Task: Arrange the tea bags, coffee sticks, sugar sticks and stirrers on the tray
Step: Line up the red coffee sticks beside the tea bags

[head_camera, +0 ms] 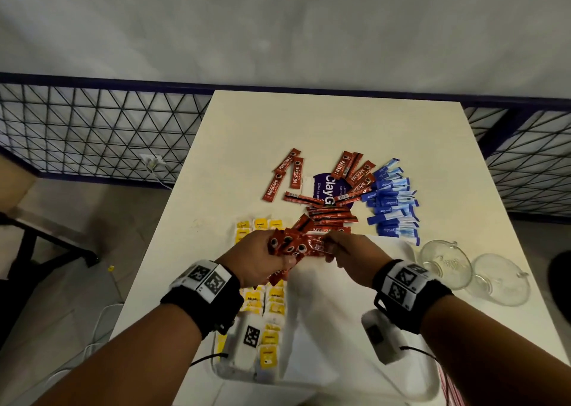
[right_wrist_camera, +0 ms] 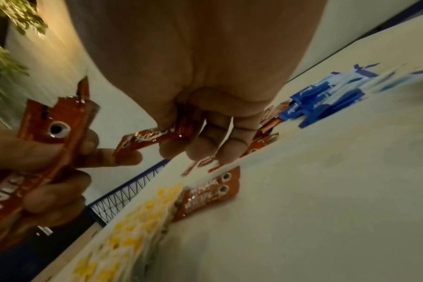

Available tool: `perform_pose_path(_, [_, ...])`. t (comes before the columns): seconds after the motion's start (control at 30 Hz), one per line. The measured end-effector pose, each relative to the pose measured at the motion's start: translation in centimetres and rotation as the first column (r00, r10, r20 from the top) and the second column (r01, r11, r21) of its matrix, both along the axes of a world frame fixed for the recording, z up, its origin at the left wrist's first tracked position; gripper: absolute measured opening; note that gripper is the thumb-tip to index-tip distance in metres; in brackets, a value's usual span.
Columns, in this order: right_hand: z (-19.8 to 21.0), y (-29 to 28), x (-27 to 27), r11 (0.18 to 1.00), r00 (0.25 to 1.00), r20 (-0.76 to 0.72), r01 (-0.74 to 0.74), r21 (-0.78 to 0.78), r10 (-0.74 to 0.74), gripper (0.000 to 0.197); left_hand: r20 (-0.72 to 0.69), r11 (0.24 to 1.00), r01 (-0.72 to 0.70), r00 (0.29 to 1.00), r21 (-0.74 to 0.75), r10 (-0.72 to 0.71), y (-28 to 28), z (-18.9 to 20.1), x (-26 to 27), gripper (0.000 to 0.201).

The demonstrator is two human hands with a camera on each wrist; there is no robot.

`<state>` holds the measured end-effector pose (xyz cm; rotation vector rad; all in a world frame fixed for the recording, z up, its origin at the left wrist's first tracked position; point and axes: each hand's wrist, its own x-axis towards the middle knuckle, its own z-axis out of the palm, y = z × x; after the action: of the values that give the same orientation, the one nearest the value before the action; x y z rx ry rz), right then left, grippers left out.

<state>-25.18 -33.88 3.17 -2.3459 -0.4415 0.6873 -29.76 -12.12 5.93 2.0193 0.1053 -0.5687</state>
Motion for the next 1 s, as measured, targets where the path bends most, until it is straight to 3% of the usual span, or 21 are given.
perform_pose_path(0.33, [1.6, -0.4, 0.6, 0.973, 0.989, -0.063, 0.141, 0.181, -0.131, 0.02, -0.003, 0.964, -0.205, 0.978, -0.171, 0.208, -1.2, 0.5, 0.6, 0.009])
perform_pose_path(0.5, [0.9, -0.6, 0.7, 0.886, 0.939, -0.163, 0.34, 0.315, -0.302, 0.018, -0.056, 0.908, -0.336, 0.941, -0.252, 0.332, -1.1, 0.0, 0.8, 0.008])
perform_pose_path(0.73, [0.9, -0.6, 0.7, 0.821, 0.884, -0.263, 0.459, 0.339, -0.386, 0.021, -0.089, 0.851, -0.394, 0.917, -0.348, 0.388, -1.5, -0.1, 0.6, 0.009])
perform_pose_path(0.8, [1.3, -0.8, 0.7, 0.865, 0.901, -0.268, 0.413, 0.284, -0.342, 0.019, -0.035, 0.897, -0.354, 0.933, -0.266, 0.358, -1.1, -0.1, 0.9, 0.009])
perform_pose_path(0.9, [2.3, -0.5, 0.1, 0.979, 0.961, -0.232, 0.176, 0.099, -0.15, 0.012, 0.02, 0.948, -0.264, 0.962, -0.179, 0.271, -0.8, 0.6, 1.7, 0.008])
perform_pose_path(1.0, [2.4, 0.9, -0.8, 0.998, 0.967, -0.255, 0.031, 0.049, -0.017, 0.01, 0.046, 0.971, -0.15, 0.986, -0.184, 0.161, -1.4, 1.7, 2.4, 0.012])
